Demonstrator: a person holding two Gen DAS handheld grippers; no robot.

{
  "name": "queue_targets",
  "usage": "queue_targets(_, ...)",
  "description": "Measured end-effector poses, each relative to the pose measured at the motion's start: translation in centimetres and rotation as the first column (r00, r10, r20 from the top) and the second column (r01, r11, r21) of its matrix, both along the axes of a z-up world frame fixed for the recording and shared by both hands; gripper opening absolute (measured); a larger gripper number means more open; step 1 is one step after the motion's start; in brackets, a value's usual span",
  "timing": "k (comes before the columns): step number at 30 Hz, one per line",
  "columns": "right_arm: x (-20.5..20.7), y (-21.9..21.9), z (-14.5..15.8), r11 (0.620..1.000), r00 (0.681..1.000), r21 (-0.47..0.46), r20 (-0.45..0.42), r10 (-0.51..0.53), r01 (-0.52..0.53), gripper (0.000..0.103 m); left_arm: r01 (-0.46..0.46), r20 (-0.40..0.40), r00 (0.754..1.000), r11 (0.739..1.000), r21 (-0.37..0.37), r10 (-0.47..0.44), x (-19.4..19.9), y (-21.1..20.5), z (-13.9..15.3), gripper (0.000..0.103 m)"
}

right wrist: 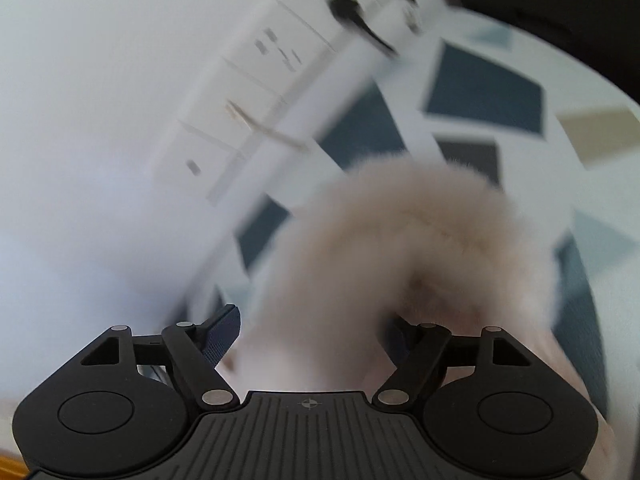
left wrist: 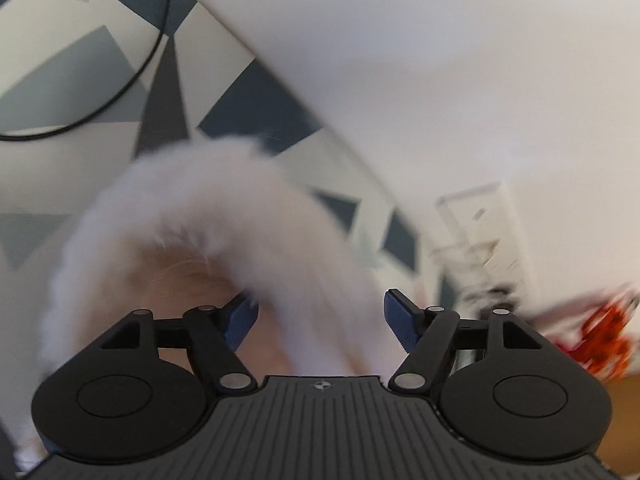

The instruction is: Fold clothes

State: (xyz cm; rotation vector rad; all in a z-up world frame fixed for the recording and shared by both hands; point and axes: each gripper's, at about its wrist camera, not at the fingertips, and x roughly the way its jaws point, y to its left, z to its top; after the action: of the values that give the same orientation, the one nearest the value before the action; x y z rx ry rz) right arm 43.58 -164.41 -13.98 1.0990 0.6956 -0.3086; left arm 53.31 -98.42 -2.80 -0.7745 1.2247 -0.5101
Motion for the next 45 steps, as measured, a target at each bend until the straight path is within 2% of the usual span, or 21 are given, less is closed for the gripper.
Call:
queue_targets(2,0.3,-0.4,0.2,0.997,0.998,-0.046,0.028,-0.058,0.059,0.071,-0.034,0.005,0.999,0.998,-0.054,0.035,0.3,0.4,0.1,0.082)
queue_targets(4,0.3,-0.7,0.5,0.995,0.997,-0.069,0.026,-0.069,0.071,0.071,-0.014,0.016,1.0,1.0,-0.023,0.014,0.3,0.3,0.5,0.083)
queue_targets(7,-1.1,-0.4,0.7,0.99,1.0,-0.138,0.028,-0.011,0.015,0.075,0.078,0.092,0.992,0.991,0.105,-0.088,-0.4,0.2,1.8,0.084)
queue_targets(11,-4.5,-1.9,0.3,0.951,0.995,-0.294,0.001,0.1,-0.095,0.102,0.206,0.212,0.936,0.926,0.315,-0.28,-3.3,1.5,3.5,0.086)
queue_targets(15,-7.3,-2.1,-1.6,0.91,0.978,-0.357,-0.103,0.183,-0.208,0.102,0.259,0.211,0.894,0.841,0.476,-0.395,-6.2,3.7,3.4,0.091)
queue_targets(17,-8.1,-1.7,-2.4,0.906,0.967,-0.344,-0.146,0.208,-0.247,0.102,0.265,0.162,0.903,0.813,0.519,-0.398,-7.2,5.1,2.7,0.091)
queue_targets(18,-8.4,-1.6,-2.8,0.907,0.964,-0.335,-0.156,0.214,-0.255,0.102,0.263,0.144,0.91,0.811,0.522,-0.388,-7.7,5.7,2.4,0.091)
queue_targets(22,-8.4,-0.8,-3.9,0.916,0.963,-0.303,-0.142,0.231,-0.264,0.102,0.223,0.147,0.93,0.834,0.505,-0.337,-9.4,7.0,1.5,0.091)
queue_targets(23,-8.2,-0.5,-3.9,0.912,0.961,-0.308,-0.14,0.239,-0.272,0.1,0.206,0.165,0.93,0.838,0.505,-0.328,-9.8,7.1,1.4,0.091)
queue_targets(24,-7.9,-0.2,-3.9,0.904,0.957,-0.319,-0.155,0.245,-0.283,0.08,0.191,0.188,0.926,0.835,0.515,-0.327,-10.1,6.9,1.4,0.085)
queue_targets(25,-7.5,0.2,-4.0,0.896,0.952,-0.331,-0.176,0.249,-0.295,0.066,0.178,0.209,0.92,0.83,0.529,-0.33,-10.3,6.6,1.5,0.063)
queue_targets(27,-6.9,0.7,-4.0,0.884,0.945,-0.35,-0.212,0.248,-0.311,0.027,0.168,0.232,0.911,0.821,0.546,-0.341,-10.4,5.7,1.4,0.037)
queue_targets(30,-7.0,0.7,-3.8,0.89,0.956,-0.363,-0.196,0.217,-0.276,0.015,0.132,0.291,0.889,0.806,0.577,-0.354,-10.2,4.4,1.7,0.019)
queue_targets(34,-8.1,0.3,-3.8,0.918,0.977,-0.349,-0.163,0.139,-0.189,0.011,0.092,0.341,0.871,0.8,0.593,-0.354,-9.1,2.5,1.3,0.018)
queue_targets(37,-8.7,-0.3,-4.9,0.945,0.981,-0.295,-0.174,0.09,-0.139,0.011,0.061,0.322,0.887,0.774,0.63,-0.331,-7.8,1.1,-0.1,0.018)
queue_targets(39,-8.9,-0.7,-5.8,0.959,0.98,-0.258,-0.19,0.067,-0.115,0.014,0.062,0.289,0.895,0.738,0.672,-0.339,-7.1,0.2,-1.1,0.021)
queue_targets(40,-9.0,-0.8,-5.8,0.96,0.98,-0.256,-0.186,0.065,-0.112,0.017,0.069,0.276,0.894,0.72,0.691,-0.351,-6.9,0.0,-1.2,0.029)
queue_targets(41,-9.1,-0.9,-5.6,0.959,0.982,-0.261,-0.177,0.068,-0.113,0.03,0.076,0.27,0.891,0.706,0.704,-0.365,-6.8,-0.1,-1.1,0.038)
queue_targets(42,-9.2,-1.0,-5.5,0.957,0.983,-0.267,-0.168,0.071,-0.114,0.045,0.076,0.277,0.885,0.702,0.708,-0.375,-6.8,0.1,-0.8,0.065)
queue_targets(43,-9.4,-1.2,-5.2,0.955,0.986,-0.273,-0.147,0.078,-0.116,0.055,0.072,0.291,0.876,0.702,0.709,-0.384,-6.9,0.4,-0.3,0.079)
queue_targets(45,-9.8,-1.6,-4.5,0.949,0.99,-0.29,-0.103,0.099,-0.125,0.087,0.093,0.301,0.856,0.697,0.711,-0.421,-7.0,0.9,0.3,0.079)
